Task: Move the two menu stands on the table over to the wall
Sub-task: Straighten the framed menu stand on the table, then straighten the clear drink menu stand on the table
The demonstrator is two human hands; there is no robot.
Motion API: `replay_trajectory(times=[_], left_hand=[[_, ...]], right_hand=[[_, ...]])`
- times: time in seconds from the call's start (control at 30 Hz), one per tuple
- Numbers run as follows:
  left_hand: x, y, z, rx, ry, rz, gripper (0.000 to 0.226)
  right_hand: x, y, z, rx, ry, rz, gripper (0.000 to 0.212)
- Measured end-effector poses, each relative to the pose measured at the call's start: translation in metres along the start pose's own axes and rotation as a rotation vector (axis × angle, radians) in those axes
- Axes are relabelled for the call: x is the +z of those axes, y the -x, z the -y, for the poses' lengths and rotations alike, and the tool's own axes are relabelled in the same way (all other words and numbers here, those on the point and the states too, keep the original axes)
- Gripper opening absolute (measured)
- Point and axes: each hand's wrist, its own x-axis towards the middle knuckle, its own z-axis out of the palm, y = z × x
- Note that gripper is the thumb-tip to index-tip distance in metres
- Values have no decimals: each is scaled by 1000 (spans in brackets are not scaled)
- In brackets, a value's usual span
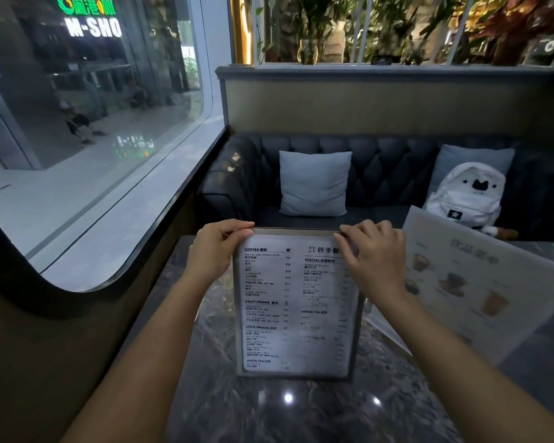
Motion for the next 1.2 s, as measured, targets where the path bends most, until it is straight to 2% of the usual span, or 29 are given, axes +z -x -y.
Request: replay_trajectory(times=[0.13,0.27,0.43,0.63,0.87,0.93,1.03,1.2], left_hand=[[-4,0,-4,19,-38,38,14],[-10,-5,-14,98,-180,99,11],[1,-14,-50,257,-378,65,28],[64,-24,-110,448,-413,207,34],[162,-23,-161,681,-478,415,45],[185,-22,-167,728,-554,466,55],[208,-20,-167,752,-648,518,62],[221,-14,-153,772,-696,492,56]], right_hand=[[-4,1,0,-14,48,81,23],[-14,3,-5,-36,46,191,34],[-42,2,-25,16,31,159,41],[-84,2,-67,121,131,83,37],[-118,33,-122,311,281,206,43],[-123,42,-132,355,296,221,39],[-129,50,-140,366,275,156,24],[-131,49,-149,378,219,173,18]])
